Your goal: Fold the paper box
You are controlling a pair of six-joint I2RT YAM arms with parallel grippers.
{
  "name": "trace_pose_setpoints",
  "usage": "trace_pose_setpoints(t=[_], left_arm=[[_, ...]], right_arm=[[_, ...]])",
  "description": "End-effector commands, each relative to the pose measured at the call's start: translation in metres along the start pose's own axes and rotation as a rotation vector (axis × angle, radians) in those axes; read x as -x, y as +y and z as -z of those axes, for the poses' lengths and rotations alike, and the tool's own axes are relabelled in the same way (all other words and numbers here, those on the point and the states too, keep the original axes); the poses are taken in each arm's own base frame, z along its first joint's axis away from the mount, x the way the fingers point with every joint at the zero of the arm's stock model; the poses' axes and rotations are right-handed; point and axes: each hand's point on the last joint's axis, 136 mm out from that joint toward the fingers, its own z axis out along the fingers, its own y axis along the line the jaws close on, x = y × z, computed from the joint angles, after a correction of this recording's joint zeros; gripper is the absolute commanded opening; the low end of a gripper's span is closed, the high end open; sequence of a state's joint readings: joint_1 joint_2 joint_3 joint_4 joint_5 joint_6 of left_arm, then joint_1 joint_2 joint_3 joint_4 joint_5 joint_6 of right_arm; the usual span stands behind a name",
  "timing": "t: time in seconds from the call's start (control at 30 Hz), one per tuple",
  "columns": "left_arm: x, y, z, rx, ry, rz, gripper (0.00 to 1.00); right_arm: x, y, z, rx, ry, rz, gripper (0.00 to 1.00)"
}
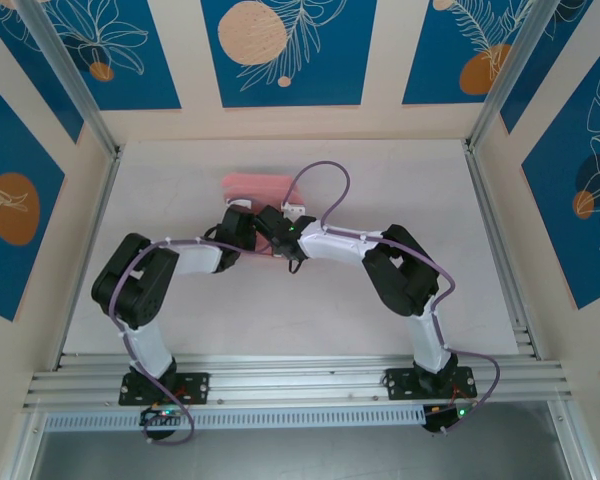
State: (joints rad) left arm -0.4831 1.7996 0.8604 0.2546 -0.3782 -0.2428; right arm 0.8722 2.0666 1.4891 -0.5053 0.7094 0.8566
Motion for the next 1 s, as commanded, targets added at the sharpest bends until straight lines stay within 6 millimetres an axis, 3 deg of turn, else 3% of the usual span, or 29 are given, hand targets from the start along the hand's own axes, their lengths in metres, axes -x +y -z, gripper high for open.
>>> trace_pose_setpoints(t=[0.0,0.23,0.33,0.37,0.43,0.67,0.9,0.97], left_arm=[[-0.001,0.021,-0.006,0.134,-0.012,0.046,0.00],[-0.001,0.021,-0.003,0.141,0.000,0.025,0.00],[-0.001,0.008,0.004,0.047,0.032,0.032,0.36],[0.000,0.003,0.008,0.009,0.043,0.044,0.44],[0.001,-0.005,0.016,-0.053,0.063,0.065,0.48],[-0.012,-0.007,0.032,-0.086,0.165,0.072,0.43],[-0.044,0.003,0.029,-0.013,0.289,0.096,0.41],[-0.047,0.009,0.027,0.023,0.296,0.101,0.35]], right_arm=[[-0.016,-0.011,-0.005,-0.051,0.024,0.031,0.00],[-0.018,-0.010,-0.014,-0.062,0.035,0.028,0.00],[-0.017,-0.010,-0.016,-0.061,0.043,0.024,0.00],[-0.017,-0.009,-0.016,-0.060,0.043,0.023,0.00],[-0.017,-0.009,-0.015,-0.059,0.042,0.022,0.00],[-0.016,-0.009,-0.013,-0.055,0.038,0.020,0.00],[-0.016,-0.008,-0.012,-0.050,0.035,0.017,0.00],[-0.016,-0.008,-0.012,-0.050,0.035,0.021,0.00]])
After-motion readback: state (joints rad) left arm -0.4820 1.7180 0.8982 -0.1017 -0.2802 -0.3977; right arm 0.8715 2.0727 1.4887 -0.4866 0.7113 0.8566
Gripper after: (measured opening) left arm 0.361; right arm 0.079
